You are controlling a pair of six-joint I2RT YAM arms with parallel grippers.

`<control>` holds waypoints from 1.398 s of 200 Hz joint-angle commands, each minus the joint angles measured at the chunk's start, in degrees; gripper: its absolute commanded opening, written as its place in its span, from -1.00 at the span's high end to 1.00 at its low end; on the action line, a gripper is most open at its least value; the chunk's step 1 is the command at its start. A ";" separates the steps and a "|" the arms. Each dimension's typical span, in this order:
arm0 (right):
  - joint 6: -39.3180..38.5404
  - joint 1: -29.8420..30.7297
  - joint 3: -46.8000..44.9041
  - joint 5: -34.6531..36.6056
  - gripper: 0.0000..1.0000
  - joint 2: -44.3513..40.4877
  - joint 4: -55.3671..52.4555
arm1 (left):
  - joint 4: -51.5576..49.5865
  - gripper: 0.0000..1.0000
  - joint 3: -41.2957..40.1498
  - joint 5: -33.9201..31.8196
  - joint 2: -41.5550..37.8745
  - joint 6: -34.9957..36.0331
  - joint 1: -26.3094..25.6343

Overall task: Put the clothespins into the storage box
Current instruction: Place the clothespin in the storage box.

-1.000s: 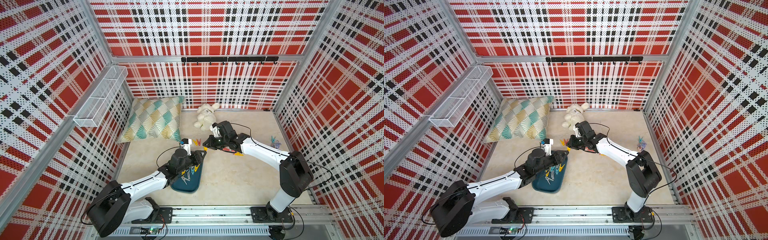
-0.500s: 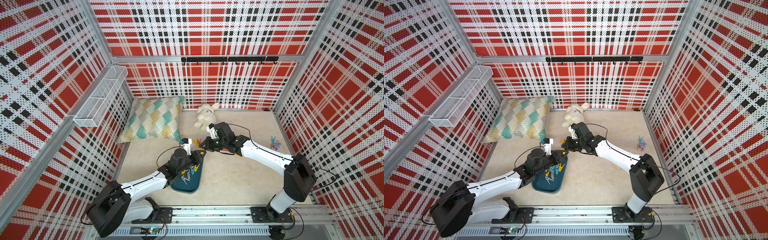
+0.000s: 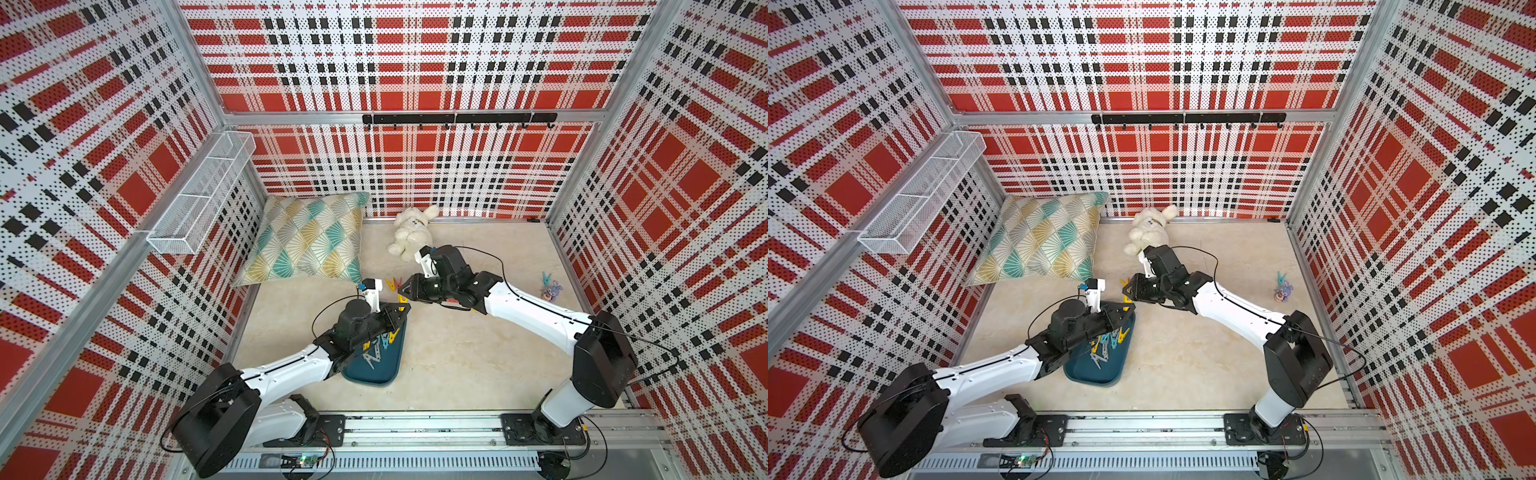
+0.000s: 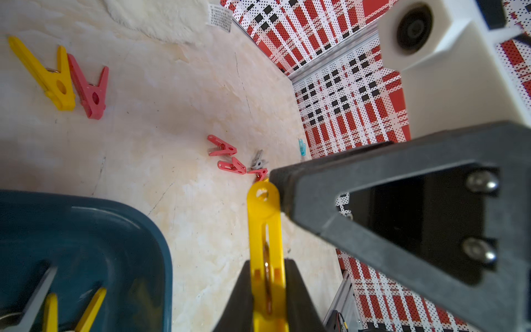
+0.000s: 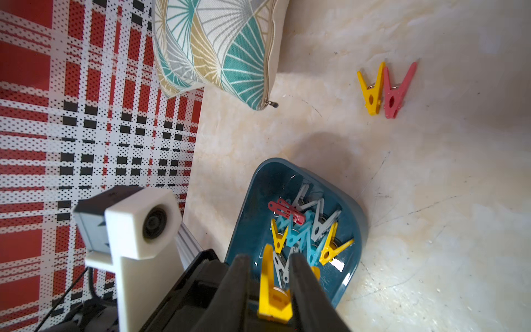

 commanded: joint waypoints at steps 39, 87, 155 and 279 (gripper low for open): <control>-5.81 -2.14 3.58 9.71 0.16 -1.69 -7.19 | -0.01 0.91 -4.79 1.06 -3.33 -0.62 1.60; -8.96 -8.78 -0.69 15.79 0.16 -2.34 -9.43 | -12.19 0.91 -6.44 -3.68 -7.62 1.45 2.61; -14.17 -19.36 -4.12 24.50 0.30 3.22 -11.34 | -30.55 0.81 -3.21 -15.36 -6.33 7.45 2.53; -15.82 -25.13 -0.83 24.83 0.27 15.72 -9.04 | -35.31 0.13 0.32 -22.08 -4.33 8.27 -0.90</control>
